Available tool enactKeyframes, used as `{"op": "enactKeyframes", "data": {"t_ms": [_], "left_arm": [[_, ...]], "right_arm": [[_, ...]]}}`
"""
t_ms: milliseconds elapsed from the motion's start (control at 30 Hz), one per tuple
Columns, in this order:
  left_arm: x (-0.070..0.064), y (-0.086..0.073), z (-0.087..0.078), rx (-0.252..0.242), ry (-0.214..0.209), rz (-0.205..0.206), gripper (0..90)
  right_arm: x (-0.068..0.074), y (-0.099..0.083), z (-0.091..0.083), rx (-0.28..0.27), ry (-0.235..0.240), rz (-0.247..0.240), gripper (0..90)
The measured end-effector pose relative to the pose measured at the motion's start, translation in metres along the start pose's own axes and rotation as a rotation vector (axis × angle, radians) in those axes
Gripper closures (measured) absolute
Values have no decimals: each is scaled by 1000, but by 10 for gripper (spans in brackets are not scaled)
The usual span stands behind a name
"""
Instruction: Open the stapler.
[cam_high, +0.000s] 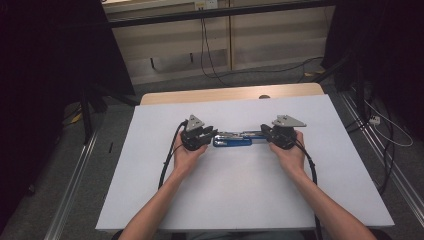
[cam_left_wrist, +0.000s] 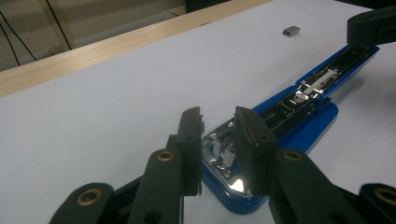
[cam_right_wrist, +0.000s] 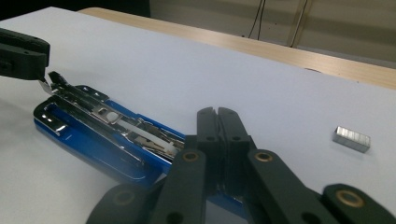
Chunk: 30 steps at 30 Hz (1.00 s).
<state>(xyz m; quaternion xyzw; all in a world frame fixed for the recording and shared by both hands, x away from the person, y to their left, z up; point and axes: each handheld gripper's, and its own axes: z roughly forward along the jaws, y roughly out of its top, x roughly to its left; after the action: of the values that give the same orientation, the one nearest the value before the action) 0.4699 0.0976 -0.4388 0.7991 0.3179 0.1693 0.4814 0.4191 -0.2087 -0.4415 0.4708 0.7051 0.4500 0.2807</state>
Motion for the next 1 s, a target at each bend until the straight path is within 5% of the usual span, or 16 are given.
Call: {"op": "enactKeyframes", "data": {"t_ms": [367,533,800,1000], "left_arm": [[-2,4,-9,-32,16,-22,460],[1,3,-13,-33,41,-68,322],[6,3,-19,-53,80,-61,108],[7,3,-21,-43,78,-55,30]], "right_arm": [[-2,3,-6,-48,14,5,753],[-2,2,-5,-48,4,35,561],[-3,3,-2,-53,-28,19,246],[-3,4,-4,-50,-22,32,132]]}}
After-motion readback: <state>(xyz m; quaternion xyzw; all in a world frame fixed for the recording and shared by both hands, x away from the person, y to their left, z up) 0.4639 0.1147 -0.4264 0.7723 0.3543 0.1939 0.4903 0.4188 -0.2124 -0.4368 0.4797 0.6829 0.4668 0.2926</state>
